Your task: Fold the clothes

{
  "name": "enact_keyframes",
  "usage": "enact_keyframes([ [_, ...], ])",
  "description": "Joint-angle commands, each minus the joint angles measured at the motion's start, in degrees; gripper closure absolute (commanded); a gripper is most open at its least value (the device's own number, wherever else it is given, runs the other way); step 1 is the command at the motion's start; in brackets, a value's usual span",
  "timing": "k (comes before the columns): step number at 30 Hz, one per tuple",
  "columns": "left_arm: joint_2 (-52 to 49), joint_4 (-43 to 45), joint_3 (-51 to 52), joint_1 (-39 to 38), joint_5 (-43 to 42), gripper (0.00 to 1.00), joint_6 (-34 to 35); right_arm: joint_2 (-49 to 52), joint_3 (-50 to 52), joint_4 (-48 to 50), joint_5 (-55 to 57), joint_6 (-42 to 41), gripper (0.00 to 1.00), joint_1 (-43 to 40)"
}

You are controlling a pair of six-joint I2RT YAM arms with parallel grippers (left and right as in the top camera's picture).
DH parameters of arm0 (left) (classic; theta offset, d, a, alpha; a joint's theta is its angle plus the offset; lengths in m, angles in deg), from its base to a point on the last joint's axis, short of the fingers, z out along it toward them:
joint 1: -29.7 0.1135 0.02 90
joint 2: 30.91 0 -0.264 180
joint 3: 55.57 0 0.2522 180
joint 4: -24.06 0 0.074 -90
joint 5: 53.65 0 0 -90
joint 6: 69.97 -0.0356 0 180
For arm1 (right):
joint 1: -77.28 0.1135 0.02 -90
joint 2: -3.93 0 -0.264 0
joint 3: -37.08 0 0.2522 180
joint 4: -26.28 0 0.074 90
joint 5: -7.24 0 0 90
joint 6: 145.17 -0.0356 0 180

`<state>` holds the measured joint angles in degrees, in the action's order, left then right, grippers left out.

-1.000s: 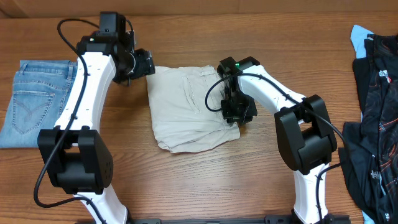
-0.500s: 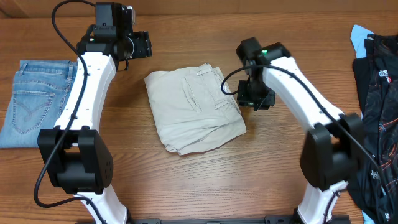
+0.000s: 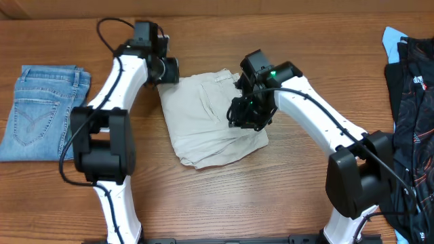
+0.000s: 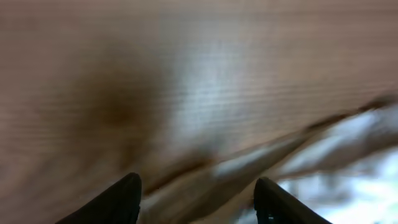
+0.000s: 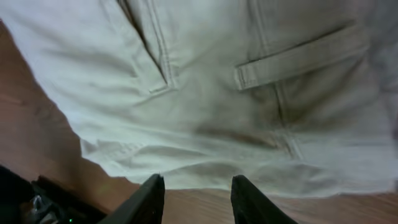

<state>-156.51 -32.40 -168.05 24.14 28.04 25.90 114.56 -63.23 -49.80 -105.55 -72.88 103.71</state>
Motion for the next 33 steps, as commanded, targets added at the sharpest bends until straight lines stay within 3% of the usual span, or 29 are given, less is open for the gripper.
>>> enact_keyframes([
  [1,-3.98,-5.18,-0.79,-0.13,0.0,0.4,-1.2,1.46,5.33,4.48,-3.02,0.61,0.61,-0.02],
  [9,-7.61,-26.64,-0.79,-0.2,1.29,0.59,1.55,6.21,6.82,8.13,0.26,1.07,0.61,-2.38],
  [12,-7.61,-34.01,-0.79,-0.33,0.98,0.59,4.07,6.54,6.8,9.07,11.08,1.05,0.61,-5.53],
  [15,-7.61,-37.09,-0.79,-0.48,-4.22,0.58,5.7,6.54,6.4,11.08,15.76,2.6,0.62,-8.22],
  [18,-7.34,-36.72,-0.79,-0.72,-12.74,0.58,2.84,6.51,5.88,12.13,15.65,5.2,0.62,-10.36],
  [21,-5.97,-33.99,-0.83,-0.72,-14.29,0.57,2.54,6.51,5.88,11.69,15.69,5.79,0.62,-10.43],
  [28,2.32,-25.86,-0.9,0.42,-14.32,0.43,1.36,6.51,5.88,11.52,15.69,5.79,0.61,-10.01],
  [29,3.43,-24.3,-0.9,0.39,-14.34,0.37,1.38,6.51,5.88,11.5,15.69,5.77,0.61,-10.01],
  [31,4.35,-20.68,-0.9,0.39,-15.69,0.12,1.36,6.51,5.88,11.47,15.67,5.77,0.6,-10.01],
  [33,3.98,-18.36,-0.87,0.28,-16.87,0.04,1.33,6.51,5.88,11.47,15.67,5.77,0.6,-9.99],
])
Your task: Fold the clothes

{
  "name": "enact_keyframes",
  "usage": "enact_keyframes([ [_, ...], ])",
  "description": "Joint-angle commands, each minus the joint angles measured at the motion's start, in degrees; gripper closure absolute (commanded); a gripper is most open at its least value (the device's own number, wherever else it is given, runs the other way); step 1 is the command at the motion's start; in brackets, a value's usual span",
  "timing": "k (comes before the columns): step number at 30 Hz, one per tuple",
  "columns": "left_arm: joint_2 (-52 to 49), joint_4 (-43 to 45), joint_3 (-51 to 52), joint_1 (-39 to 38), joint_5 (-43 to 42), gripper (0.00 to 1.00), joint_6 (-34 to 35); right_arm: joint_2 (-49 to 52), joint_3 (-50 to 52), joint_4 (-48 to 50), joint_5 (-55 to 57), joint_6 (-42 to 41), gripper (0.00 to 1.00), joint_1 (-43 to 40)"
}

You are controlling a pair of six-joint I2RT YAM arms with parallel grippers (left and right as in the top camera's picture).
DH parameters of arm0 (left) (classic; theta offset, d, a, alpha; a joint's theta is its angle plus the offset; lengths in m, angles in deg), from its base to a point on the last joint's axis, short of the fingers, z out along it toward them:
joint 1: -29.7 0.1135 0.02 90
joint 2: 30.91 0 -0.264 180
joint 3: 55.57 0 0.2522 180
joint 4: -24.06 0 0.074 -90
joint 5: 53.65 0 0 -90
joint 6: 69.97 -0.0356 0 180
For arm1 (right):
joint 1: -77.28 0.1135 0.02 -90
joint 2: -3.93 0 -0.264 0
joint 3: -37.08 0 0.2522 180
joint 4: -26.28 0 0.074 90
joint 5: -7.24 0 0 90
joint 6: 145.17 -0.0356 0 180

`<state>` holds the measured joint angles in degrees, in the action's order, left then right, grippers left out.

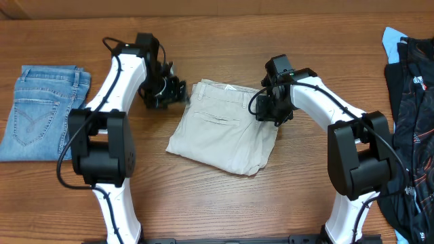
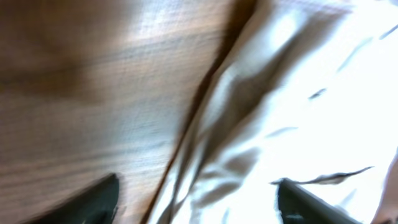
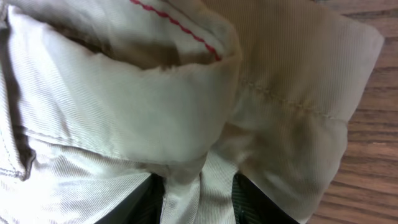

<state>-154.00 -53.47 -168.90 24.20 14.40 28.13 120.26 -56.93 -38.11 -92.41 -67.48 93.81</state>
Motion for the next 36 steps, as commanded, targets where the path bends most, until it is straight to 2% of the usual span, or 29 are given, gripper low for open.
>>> enact_keyframes([
  [1,1.2,3.56,-0.02,0.17,-3.56,0.02,-0.87,0.81,-0.42,-0.24,2.51,0.37,0.6,-0.11],
  [6,-2.51,8.31,-0.02,-0.57,-8.83,0.0,-3.43,0.81,-0.42,-0.46,2.54,0.37,0.6,-0.11],
  [15,-8.33,13.35,-0.02,-2.69,-11.15,0.0,-5.35,0.81,-0.42,-1.09,2.54,0.37,0.6,-0.11],
  [20,-9.88,13.7,-0.02,-4.72,-13.18,0.05,-5.44,0.81,-0.42,-1.09,2.56,0.37,0.6,-0.11],
  [23,-10.75,13.49,-0.02,-6.54,-13.49,0.16,-6.67,0.81,-0.42,-1.22,2.56,0.37,0.6,-0.11],
  [25,-10.99,13.53,0.0,-7.45,-13.42,0.2,-6.93,0.81,-0.42,-1.57,2.56,0.37,0.6,-0.11],
  [27,-11.02,13.75,0.0,-8.26,-13.42,0.32,-7.78,0.81,-0.42,-1.92,2.56,0.37,0.6,-0.11],
  [28,-11.02,13.99,-0.02,-8.5,-13.35,0.44,-8.52,0.81,-0.42,-2.05,2.58,0.37,0.6,-0.11],
  [29,-11.02,14.16,-0.02,-8.5,-12.98,0.6,-8.59,0.81,-0.42,-2.12,2.58,0.37,0.6,-0.11],
  [30,-11.02,14.36,-0.02,-8.5,-12.26,0.82,-8.59,0.81,-0.42,-2.12,2.62,0.37,0.58,-0.11],
  [31,-11.02,14.4,-0.02,-8.41,-11.91,0.96,-8.66,0.81,-0.42,-2.12,2.93,0.37,0.56,-0.17],
  [36,-9.84,11.39,-1.2,-6.49,-9.14,0.96,-9.44,-0.5,-3.54,-5.4,7.56,-0.46,0.52,-0.98],
])
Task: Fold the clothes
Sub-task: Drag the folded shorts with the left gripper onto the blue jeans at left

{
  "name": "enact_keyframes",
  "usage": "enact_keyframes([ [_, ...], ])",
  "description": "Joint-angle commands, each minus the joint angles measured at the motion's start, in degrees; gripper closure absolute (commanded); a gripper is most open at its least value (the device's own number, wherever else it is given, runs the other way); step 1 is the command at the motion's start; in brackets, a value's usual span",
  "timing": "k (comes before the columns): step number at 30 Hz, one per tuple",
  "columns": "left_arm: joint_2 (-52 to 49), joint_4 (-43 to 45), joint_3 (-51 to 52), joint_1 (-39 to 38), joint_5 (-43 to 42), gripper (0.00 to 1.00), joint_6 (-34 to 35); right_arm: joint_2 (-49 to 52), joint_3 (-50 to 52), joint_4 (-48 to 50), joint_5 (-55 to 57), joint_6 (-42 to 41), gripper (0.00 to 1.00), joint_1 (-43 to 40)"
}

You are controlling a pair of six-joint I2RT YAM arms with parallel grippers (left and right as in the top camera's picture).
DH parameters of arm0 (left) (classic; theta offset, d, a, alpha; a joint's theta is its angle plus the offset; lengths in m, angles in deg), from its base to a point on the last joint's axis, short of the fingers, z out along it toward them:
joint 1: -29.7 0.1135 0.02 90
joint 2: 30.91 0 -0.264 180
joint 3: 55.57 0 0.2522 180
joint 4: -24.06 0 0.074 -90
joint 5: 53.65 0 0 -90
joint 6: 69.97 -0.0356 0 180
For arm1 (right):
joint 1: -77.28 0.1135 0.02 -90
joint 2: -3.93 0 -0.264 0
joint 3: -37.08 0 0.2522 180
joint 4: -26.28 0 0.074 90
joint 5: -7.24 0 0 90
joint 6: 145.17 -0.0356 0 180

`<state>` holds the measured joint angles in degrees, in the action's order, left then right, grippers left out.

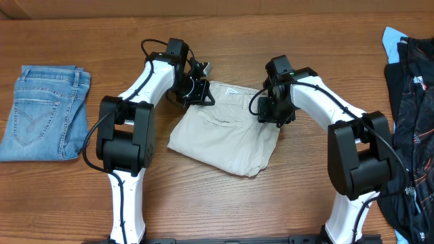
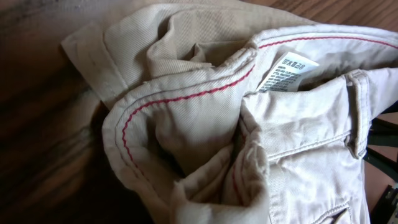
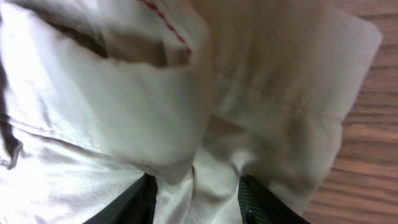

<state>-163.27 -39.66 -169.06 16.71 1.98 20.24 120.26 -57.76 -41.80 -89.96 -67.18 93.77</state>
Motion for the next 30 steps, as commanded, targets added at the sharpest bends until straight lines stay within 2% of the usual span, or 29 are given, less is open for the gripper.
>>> enact_keyframes([
  [1,0.33,-3.56,-1.66,1.68,4.76,0.96,-1.55,-1.33,-3.93,-2.75,6.43,-1.66,0.52,-1.4],
  [3,2.29,-5.27,-2.58,2.95,8.57,0.96,-1.53,-3.06,-6.01,-4.11,7.17,-1.68,0.51,-2.43],
  [9,18.64,-11.52,-3.34,11.5,28.61,0.96,3.23,-12.76,-10.86,-6.56,7.17,-1.42,0.5,-8.15],
  [12,25.0,-15.15,-3.34,16.24,37.62,0.96,3.06,-15.72,-10.86,-7.39,7.17,-1.38,0.5,-9.64],
  [16,30.36,-19.28,-3.34,21.66,46.34,0.96,-1.27,-17.25,-10.86,-8.24,7.17,-1.18,0.5,-9.99],
  [19,32.3,-19.26,-3.34,25.09,49.96,0.96,-3.58,-17.22,-10.86,-8.92,7.17,-1.22,0.5,-9.99],
  [22,32.74,-17.68,-3.34,28.98,50.21,0.96,-5.66,-17.22,-10.86,-9.29,7.17,-1.22,0.5,-9.99],
  [30,32.44,-6.21,-3.32,35.32,49.72,0.96,-11.02,-17.22,-10.86,-9.46,7.15,-1.25,0.5,-9.99],
])
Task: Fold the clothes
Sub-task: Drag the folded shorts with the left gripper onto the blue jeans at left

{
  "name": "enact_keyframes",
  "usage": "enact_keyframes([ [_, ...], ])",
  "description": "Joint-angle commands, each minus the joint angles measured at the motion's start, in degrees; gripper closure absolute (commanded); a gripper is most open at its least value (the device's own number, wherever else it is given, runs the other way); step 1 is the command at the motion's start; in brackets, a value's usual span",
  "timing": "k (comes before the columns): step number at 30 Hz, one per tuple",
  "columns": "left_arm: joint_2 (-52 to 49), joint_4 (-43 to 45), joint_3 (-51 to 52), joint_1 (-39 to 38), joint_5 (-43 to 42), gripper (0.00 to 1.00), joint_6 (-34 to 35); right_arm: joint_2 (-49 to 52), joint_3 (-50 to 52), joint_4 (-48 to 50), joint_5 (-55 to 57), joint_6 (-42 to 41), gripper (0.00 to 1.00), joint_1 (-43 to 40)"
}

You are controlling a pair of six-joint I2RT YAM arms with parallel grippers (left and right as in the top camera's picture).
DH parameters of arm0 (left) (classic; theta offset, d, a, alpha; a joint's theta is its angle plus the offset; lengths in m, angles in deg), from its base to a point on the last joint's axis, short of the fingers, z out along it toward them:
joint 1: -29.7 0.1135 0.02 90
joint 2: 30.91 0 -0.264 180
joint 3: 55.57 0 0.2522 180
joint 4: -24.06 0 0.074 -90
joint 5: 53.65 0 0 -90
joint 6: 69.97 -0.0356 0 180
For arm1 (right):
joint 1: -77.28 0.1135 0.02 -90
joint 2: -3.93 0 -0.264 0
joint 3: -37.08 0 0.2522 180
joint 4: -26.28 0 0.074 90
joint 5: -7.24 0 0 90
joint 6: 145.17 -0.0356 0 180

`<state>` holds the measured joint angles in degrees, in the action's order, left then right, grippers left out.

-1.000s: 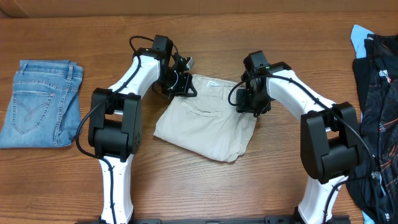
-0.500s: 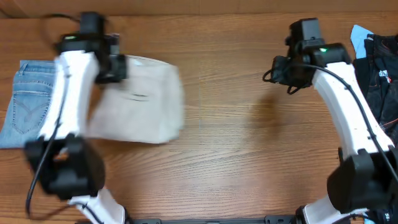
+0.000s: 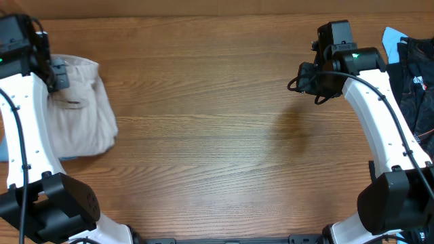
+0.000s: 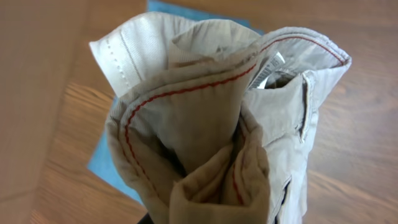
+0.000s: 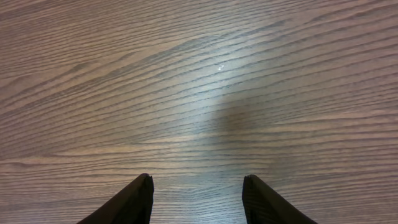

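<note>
Folded khaki shorts (image 3: pixel 78 112) hang at the far left of the table from my left gripper (image 3: pixel 58 73), which is shut on their waistband. In the left wrist view the bunched waistband with red stitching (image 4: pixel 205 112) fills the frame and hides the fingers. Blue jeans (image 4: pixel 115 168) show beneath the shorts; overhead only a sliver of them (image 3: pixel 3 148) is visible. My right gripper (image 3: pixel 303 78) is at the upper right, open over bare wood (image 5: pixel 198 186), holding nothing.
A pile of dark patterned and light blue clothes (image 3: pixel 412 61) lies at the table's right edge, close behind the right arm. The wooden table (image 3: pixel 224 135) stretches between the two arms.
The khaki shorts went from the table's middle to the far left over the jeans, still in my left gripper. My right gripper has let go and now stands open at the upper right.
The shorts lay in the middle with my right gripper over them and the left open at their corner. Then both grippers were at the waistband ends, and the left closed on it. Now the left holds them over the jeans, and the right is free.
</note>
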<state>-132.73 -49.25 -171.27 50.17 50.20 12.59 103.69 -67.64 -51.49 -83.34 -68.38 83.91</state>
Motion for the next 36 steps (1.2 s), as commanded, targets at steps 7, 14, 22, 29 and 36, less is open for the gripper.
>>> enact_keyframes([
  [7,-1.33,8.96,-1.09,5.99,1.6,0.96,-5.46,-0.66,-0.98,0.11,0.52,-0.04,0.5,-0.11],
  [14,-5.77,14.6,-1.09,10.49,1.36,0.9,-5.44,-0.66,-0.98,-0.44,0.5,-0.09,0.5,-0.11],
  [22,-7.02,16.72,-2.16,13.77,5.51,0.0,-0.13,-0.66,-0.98,-0.7,0.46,-0.28,0.5,-0.11],
  [29,-5.14,11.13,-7.34,12.46,-12.63,0.0,0.9,-0.66,-0.98,-0.66,0.46,-0.28,0.5,-0.11],
  [36,-3.37,6.27,-7.8,3.04,-40.26,0.0,1.9,-0.66,-0.98,-0.11,-0.57,1.57,0.4,-0.11],
])
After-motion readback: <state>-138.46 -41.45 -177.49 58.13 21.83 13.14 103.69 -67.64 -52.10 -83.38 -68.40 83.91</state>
